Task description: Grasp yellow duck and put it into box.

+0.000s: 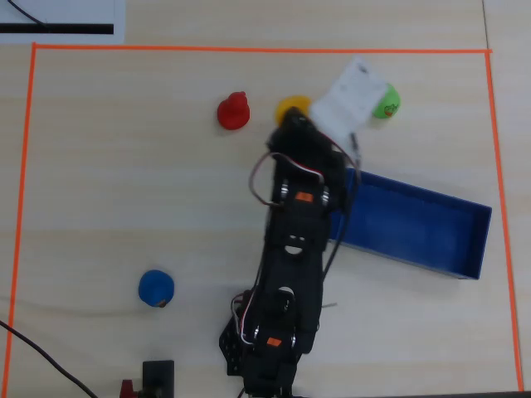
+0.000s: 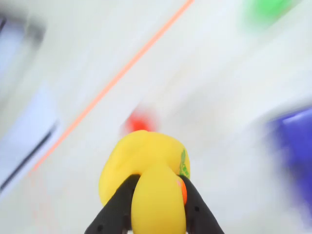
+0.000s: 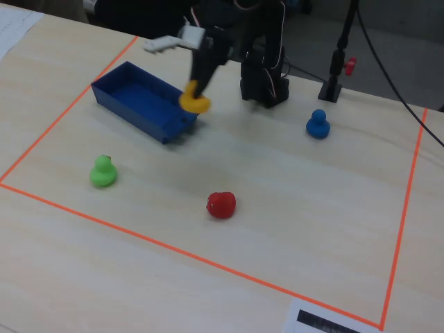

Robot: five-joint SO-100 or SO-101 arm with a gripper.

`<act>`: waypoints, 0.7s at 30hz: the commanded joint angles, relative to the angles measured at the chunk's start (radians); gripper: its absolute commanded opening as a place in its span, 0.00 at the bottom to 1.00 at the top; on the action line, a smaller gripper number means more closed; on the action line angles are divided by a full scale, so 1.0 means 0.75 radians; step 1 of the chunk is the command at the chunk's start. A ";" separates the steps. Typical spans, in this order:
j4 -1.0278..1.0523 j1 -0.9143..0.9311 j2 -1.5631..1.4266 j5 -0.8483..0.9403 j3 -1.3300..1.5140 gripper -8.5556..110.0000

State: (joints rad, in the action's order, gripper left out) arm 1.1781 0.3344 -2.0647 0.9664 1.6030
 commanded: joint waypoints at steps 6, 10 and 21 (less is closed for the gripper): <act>-0.481 0.967 -0.131 0.573 0.640 0.07; -0.501 1.059 -0.057 0.616 0.663 0.07; -0.816 1.000 0.084 0.599 0.851 0.07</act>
State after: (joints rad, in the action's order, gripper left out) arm 0.5952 1.1106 -2.0034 1.4235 2.2473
